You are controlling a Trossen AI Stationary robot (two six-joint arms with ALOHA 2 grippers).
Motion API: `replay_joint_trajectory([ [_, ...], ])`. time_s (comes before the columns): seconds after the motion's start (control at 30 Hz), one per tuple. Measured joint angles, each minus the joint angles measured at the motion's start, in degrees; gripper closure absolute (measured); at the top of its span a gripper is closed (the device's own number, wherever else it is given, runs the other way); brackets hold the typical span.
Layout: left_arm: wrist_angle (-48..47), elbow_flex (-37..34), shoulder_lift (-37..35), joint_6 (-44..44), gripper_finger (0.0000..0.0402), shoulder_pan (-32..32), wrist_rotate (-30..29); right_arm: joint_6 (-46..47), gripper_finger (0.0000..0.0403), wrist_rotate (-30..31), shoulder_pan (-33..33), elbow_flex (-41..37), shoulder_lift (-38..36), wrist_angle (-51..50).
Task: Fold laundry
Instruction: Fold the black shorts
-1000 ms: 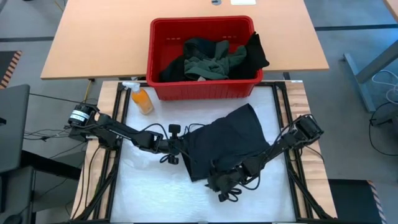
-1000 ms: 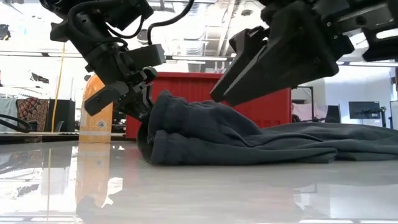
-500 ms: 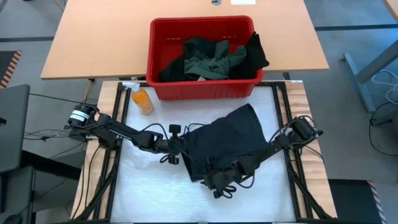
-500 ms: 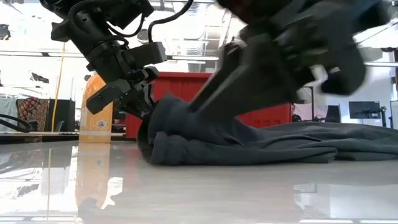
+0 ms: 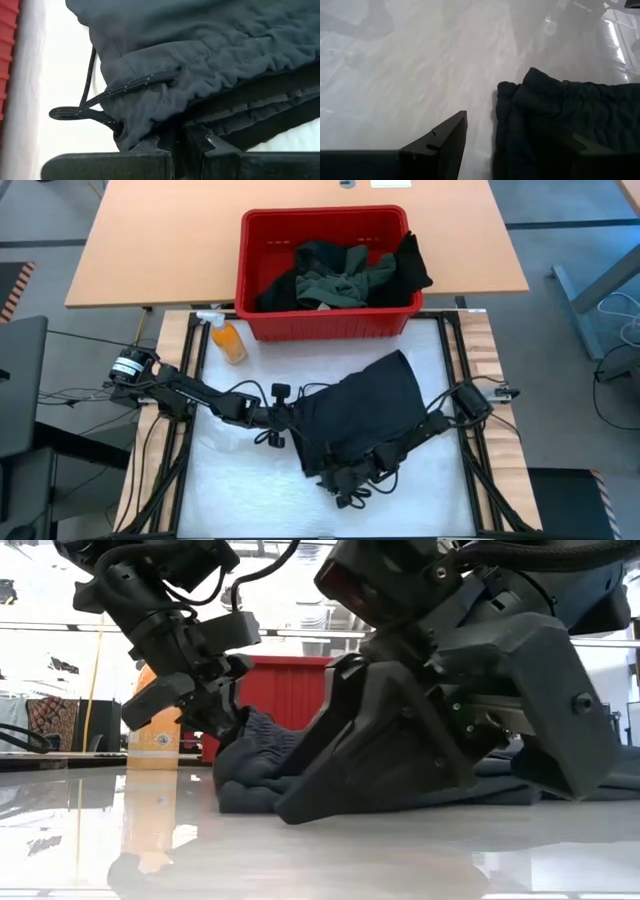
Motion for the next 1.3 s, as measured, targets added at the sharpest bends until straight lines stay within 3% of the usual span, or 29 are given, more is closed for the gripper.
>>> replay_joint_trajectory([
  [0.33,1.93,-2.46,-0.02,-0.60,0.0401,-0.19,3.63,1.26,0.0238,2.35,-0.02,0.04,-0.09,-2.50],
  [0.53,0.11,-2.57,-0.02,0.18,0.0382,-0.37,6.84,4.13,0.0317,4.10,0.12,0.03,-0.31,-5.26],
  [0.67,-3.36,-1.72,-0.04,2.24,0.0355,-1.21,4.88,6.69,0.0374,4.08,0.45,0.00,-2.34,-10.41],
  [0.9,-9.94,0.59,-0.53,1.73,0.0321,-2.41,0.34,6.83,0.0377,1.77,1.73,-2.62,-9.15,-19.49],
  [1.07,-6.93,0.93,-4.12,-1.07,0.0318,-4.49,5.13,12.78,0.0377,-2.28,2.45,-13.68,-15.75,-10.91],
  [1.2,5.17,0.16,-4.11,-3.42,0.0318,-7.36,9.48,15.59,0.0377,-2.43,4.03,-23.86,-20.05,4.79],
  [1.3,16.43,0.17,-1.20,0.15,0.0318,-9.85,9.56,17.81,0.0377,-1.10,5.28,-29.04,-22.68,13.11],
])
